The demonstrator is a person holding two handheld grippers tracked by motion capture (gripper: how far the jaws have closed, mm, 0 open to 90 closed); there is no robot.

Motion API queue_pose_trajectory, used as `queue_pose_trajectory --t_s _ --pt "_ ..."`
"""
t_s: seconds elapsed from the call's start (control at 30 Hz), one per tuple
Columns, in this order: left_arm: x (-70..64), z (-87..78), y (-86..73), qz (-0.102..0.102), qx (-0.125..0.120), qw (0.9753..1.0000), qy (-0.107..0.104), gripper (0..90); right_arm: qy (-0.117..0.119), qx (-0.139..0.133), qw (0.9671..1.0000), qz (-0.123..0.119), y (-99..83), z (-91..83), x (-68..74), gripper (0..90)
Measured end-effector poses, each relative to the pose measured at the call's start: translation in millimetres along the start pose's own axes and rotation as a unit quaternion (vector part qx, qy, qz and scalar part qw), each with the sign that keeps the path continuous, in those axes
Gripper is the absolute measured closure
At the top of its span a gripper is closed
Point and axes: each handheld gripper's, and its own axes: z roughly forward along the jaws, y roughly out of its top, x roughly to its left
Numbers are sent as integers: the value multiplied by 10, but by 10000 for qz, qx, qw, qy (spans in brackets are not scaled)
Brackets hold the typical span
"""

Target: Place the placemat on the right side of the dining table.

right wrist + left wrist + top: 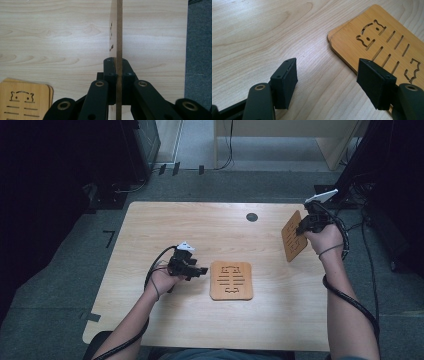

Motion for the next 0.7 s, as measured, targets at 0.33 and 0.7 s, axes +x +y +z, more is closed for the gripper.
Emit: queue_pose_trajectory --t_s 0.33,0.7 --pt "31 -31 -3 -75 -57 10000 8 318 203 -117 9997 61 67 79 -86 877" --pt "59 -57 -2 -133 -96 9999 19 319 199 -42 9993 313 139 180 -256 877"
